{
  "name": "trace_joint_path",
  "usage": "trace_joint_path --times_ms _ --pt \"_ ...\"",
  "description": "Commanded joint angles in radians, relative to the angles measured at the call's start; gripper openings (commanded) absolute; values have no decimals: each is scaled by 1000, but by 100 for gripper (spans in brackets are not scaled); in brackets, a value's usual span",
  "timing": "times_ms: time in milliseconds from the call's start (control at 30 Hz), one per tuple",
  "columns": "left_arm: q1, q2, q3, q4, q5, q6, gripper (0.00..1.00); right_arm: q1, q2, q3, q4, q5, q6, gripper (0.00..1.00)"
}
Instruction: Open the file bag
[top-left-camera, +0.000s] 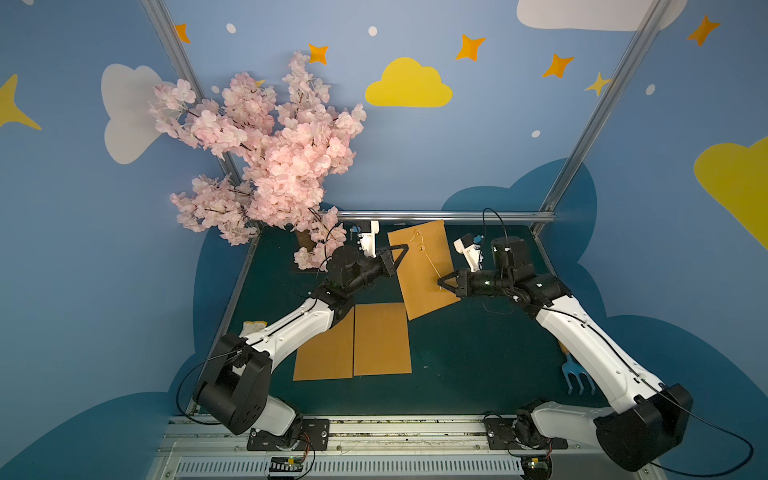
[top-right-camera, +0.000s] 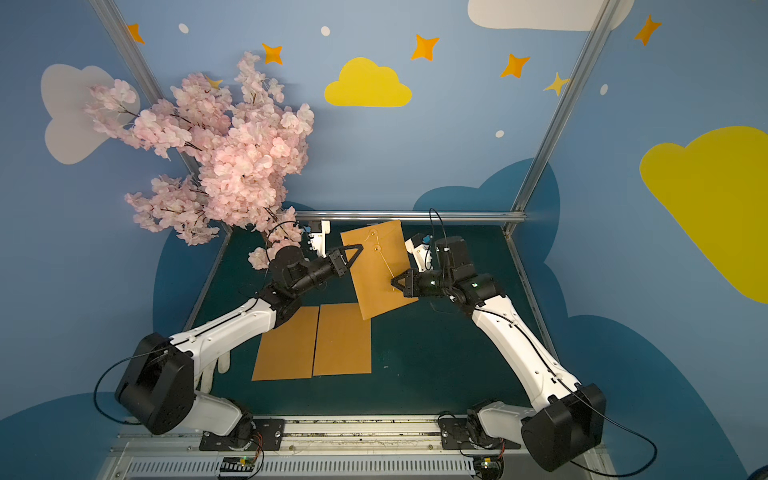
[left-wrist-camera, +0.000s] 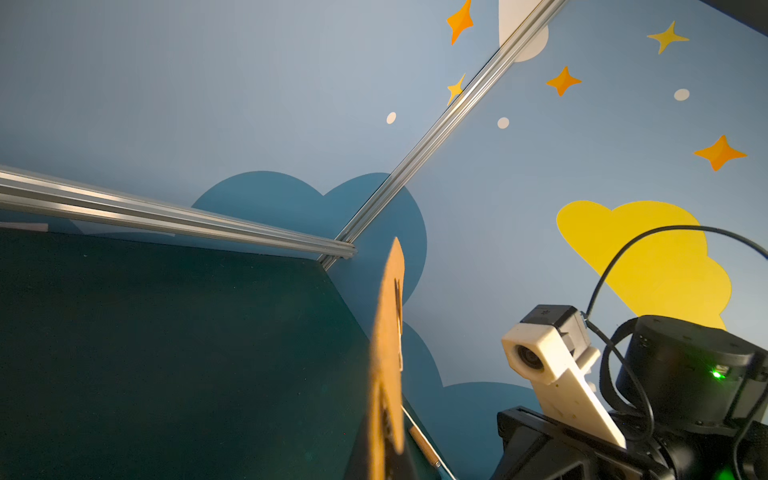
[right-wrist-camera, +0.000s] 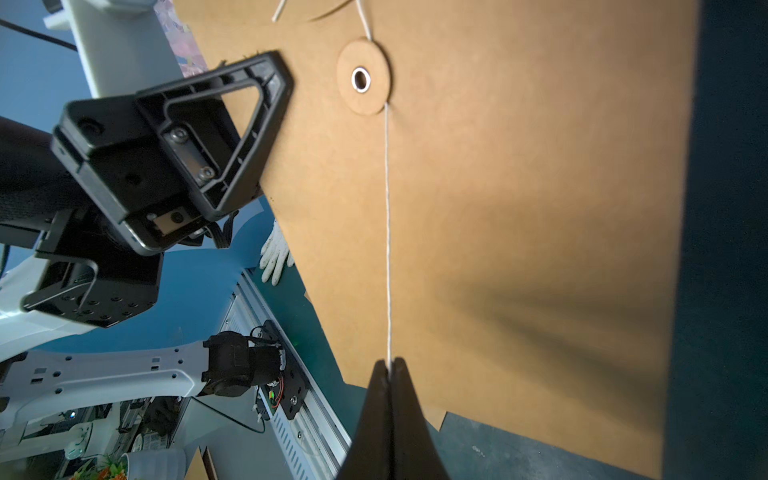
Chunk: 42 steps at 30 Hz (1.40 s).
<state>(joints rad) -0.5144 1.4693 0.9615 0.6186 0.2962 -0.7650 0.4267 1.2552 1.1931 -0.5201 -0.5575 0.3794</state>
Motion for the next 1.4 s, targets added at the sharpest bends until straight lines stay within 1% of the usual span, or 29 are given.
trace_joint_path --times_ms 0,133,267,467,733,1067,1233,1367 --pt "11 -44 -13 7 0 6 3 -48 -25 2 -33 11 -25 0" --pt "11 -62 -33 9 17 4 2 -101 -19 36 -60 13 -38 0" --pt "11 -72 -57 15 39 -1 3 -127 1 84 -70 11 -46 0" --pt "-2 -68 -85 21 57 -5 2 -132 49 148 -34 -20 -28 0" --pt "-50 -40 -112 28 63 0 2 -128 93 217 -9 -40 -20 0" --pt "-104 -8 -140 58 54 -3 2 -105 153 329 -29 -56 -31 0" --pt "-118 11 -137 70 41 -8 2 -60 193 388 -43 -83 -36 0" --pt "-118 26 -127 84 20 -11 3 -2 221 411 -42 -99 -38 0"
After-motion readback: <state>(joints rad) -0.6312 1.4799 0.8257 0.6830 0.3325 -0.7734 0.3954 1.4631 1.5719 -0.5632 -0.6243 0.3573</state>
